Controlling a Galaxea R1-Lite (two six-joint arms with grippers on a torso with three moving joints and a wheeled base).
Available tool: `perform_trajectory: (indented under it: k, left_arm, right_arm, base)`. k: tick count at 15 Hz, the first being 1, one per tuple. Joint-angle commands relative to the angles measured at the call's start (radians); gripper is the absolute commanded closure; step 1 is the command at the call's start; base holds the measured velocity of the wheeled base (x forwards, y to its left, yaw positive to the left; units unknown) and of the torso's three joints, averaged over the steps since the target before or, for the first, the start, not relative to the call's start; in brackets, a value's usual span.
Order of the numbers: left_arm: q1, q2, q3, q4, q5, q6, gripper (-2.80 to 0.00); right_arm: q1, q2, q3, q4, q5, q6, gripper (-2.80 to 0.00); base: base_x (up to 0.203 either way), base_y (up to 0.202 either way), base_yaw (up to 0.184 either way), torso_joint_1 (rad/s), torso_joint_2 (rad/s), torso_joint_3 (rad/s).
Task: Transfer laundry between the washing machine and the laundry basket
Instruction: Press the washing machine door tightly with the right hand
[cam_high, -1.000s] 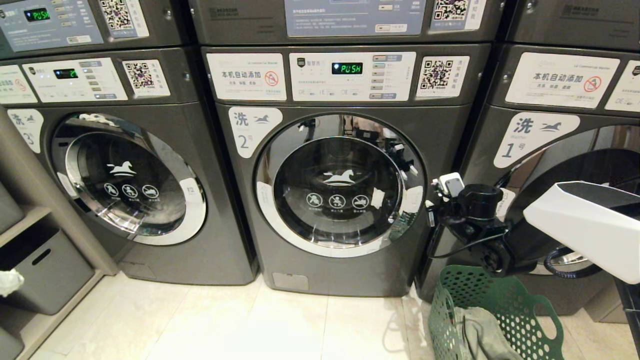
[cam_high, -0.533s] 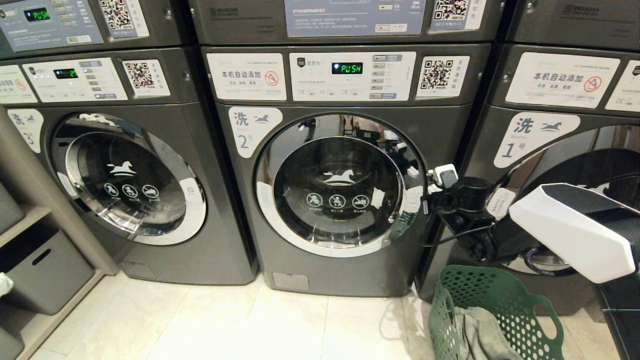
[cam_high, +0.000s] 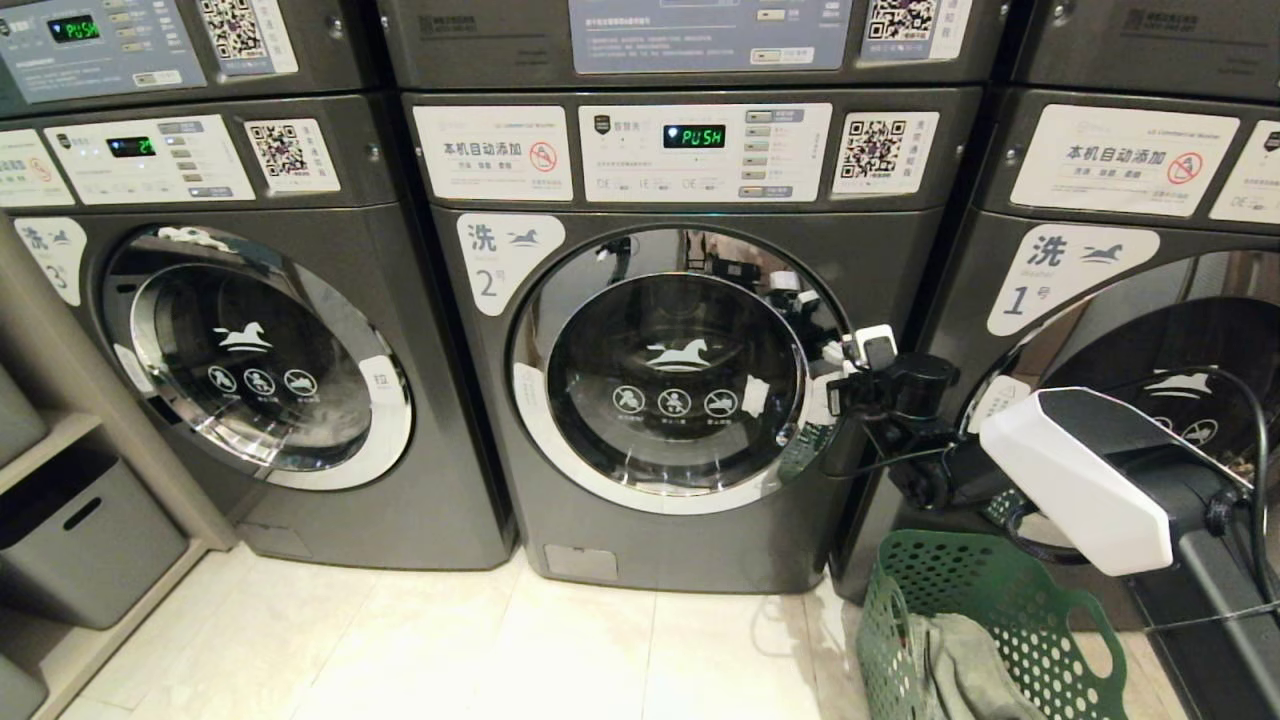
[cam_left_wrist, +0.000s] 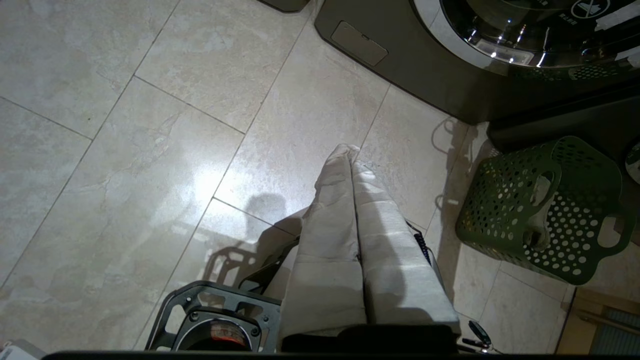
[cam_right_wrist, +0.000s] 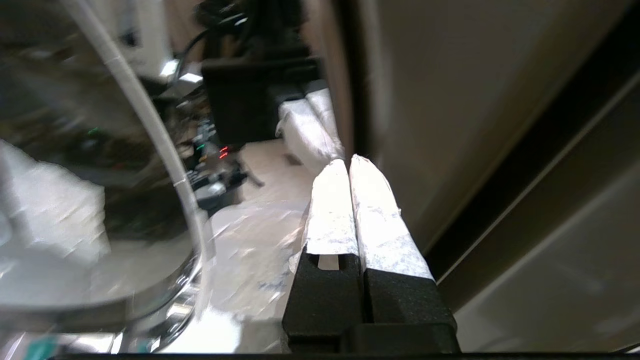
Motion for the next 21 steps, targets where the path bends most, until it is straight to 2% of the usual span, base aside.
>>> perform_trajectory:
  k: [1,4,12,14,21]
  left_arm:
    - [0.0,0.003,0.0,0.005,0.001,-0.003,0.0]
    - [0.0,0.004,0.0,0.005,0.001,-0.001,0.0]
    - [0.0,0.008,0.006,0.012,0.005,-0.001,0.0]
    - [0.0,0.016,0.013,0.01,0.038,0.0,0.0]
    - [-0.002,0.023,0.014,0.005,0.044,0.043,0.0]
  right_arm:
    - [-0.003,0.092,-0.146,0.015,0.001,-0.002,0.0]
    - [-0.014,0.171,-0.279,0.077,0.002,-0.002,0.0]
    - [-0.022,0.213,-0.283,0.08,0.001,0.005,0.0]
    - [-0.022,0.232,-0.283,0.078,0.001,0.007,0.0]
    - [-0.02,0.211,-0.261,-0.025,0.004,0.011,0.0]
  base:
    - [0.0,0.0,0.0,0.0,0.0,0.0]
    - [0.0,0.0,0.0,-0.009,0.0,0.002]
    - [0.0,0.0,0.0,0.0,0.0,0.0]
    - [0.0,0.0,0.0,0.0,0.0,0.0]
    - [0.0,0.0,0.0,0.0,0.0,0.0]
